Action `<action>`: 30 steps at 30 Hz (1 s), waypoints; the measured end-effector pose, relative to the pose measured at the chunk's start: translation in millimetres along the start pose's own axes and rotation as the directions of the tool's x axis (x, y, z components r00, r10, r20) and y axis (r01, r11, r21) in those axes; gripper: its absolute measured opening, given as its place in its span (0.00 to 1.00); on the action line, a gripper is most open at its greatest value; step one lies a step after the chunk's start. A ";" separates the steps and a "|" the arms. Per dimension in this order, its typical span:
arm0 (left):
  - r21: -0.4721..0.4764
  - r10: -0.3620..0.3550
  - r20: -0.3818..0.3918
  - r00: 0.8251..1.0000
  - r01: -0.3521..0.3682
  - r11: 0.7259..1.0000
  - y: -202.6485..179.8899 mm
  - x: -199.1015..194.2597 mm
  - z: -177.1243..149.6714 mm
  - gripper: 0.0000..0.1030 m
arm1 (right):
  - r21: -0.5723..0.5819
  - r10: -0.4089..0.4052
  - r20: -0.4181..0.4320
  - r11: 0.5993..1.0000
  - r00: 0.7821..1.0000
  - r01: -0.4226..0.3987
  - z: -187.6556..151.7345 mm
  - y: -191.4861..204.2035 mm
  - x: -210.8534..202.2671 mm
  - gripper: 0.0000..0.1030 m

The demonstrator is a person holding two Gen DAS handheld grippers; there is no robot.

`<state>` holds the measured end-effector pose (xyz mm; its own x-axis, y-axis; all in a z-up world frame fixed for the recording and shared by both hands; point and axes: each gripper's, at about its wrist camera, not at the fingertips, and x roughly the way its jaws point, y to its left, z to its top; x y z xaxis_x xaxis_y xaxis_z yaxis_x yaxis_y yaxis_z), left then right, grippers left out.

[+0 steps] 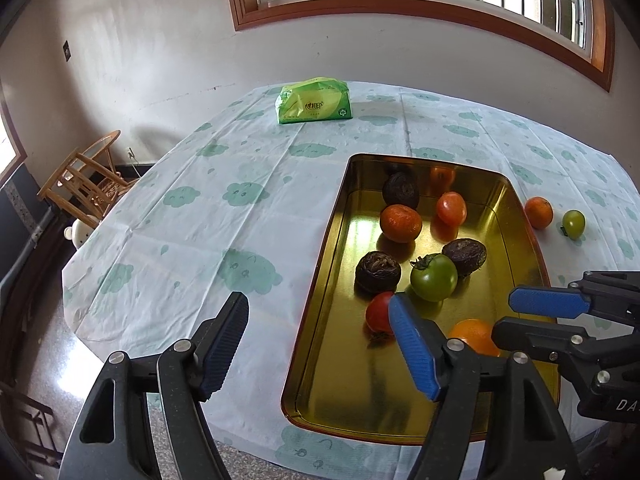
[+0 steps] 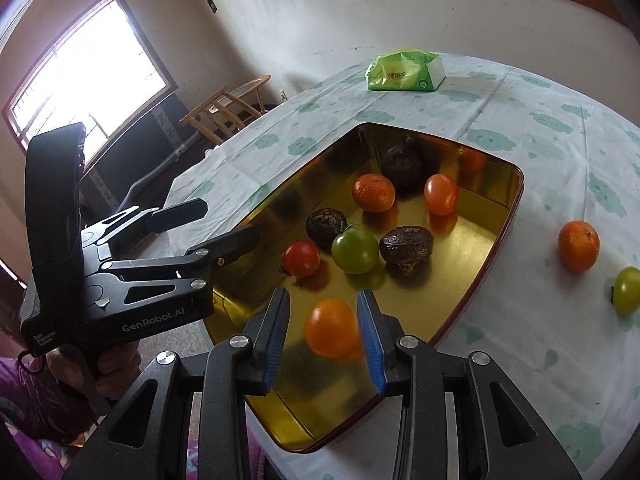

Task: Organize fruits
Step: 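Carry the mandarin over the tin and open the right tool, then reach the right tool to the green tomato and close on it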

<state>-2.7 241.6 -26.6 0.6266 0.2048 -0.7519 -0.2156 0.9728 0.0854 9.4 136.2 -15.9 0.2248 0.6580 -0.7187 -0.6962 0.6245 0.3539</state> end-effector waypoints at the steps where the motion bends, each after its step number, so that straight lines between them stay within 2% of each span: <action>1: -0.001 0.001 -0.002 1.000 -0.001 1.000 0.6 0.8 -0.2 0.68 | 0.000 0.004 0.000 1.000 1.000 -0.004 1.6 0.2 0.8 0.36; 5: -0.009 0.001 -0.013 1.000 -0.001 1.000 3.6 3.2 -0.7 0.69 | -0.007 -0.003 0.011 1.000 1.000 0.003 4.6 1.5 -0.2 0.37; 8: -0.007 -0.003 -0.013 1.000 0.003 1.000 4.9 1.8 -0.4 0.69 | -0.014 -0.057 0.054 0.998 0.997 0.058 -0.6 -6.0 -17.6 0.39; 10: 0.007 -0.017 -0.008 1.000 0.017 1.000 4.0 -0.7 0.4 0.69 | 0.022 -0.101 0.094 0.995 0.990 0.099 -9.6 -23.7 -37.4 0.47; 13: 0.022 -0.072 -0.012 0.997 0.073 0.997 -0.7 -3.9 2.9 0.69 | 0.079 -0.229 0.138 0.972 0.964 0.220 -30.7 -60.5 -70.9 0.55; 16: 0.039 -0.121 -0.009 0.993 0.121 0.992 -11.6 -8.2 6.5 0.69 | 0.165 -0.337 0.120 0.934 0.934 0.316 -49.7 -102.9 -94.5 0.55; 19: 0.062 -0.165 -0.015 0.986 0.166 0.984 -26.6 -12.4 9.9 0.69 | 0.189 -0.417 0.111 0.900 0.902 0.393 -55.8 -131.1 -107.9 0.55; 23: 0.076 -0.217 -0.025 0.976 0.218 0.973 -43.2 -16.9 14.9 0.69 | 0.180 -0.433 0.097 0.893 0.896 0.412 -50.6 -154.5 -103.8 0.57; 26: 0.102 -0.227 -0.030 0.974 0.228 0.968 -55.3 -19.1 19.7 0.70 | 0.160 -0.428 0.094 0.898 0.899 0.410 -43.1 -164.4 -91.9 0.65; 30: 0.140 -0.243 -0.045 0.969 0.247 0.959 -74.1 -19.3 30.9 0.70 | 0.136 -0.419 0.091 0.904 0.904 0.405 -28.0 -176.4 -73.2 0.65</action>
<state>24.3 168.9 1.8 0.6262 -0.0424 -0.7785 0.0529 0.9985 -0.0119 96.6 -33.9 -42.4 0.5569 0.3716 -0.7428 -0.4457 0.8884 0.1103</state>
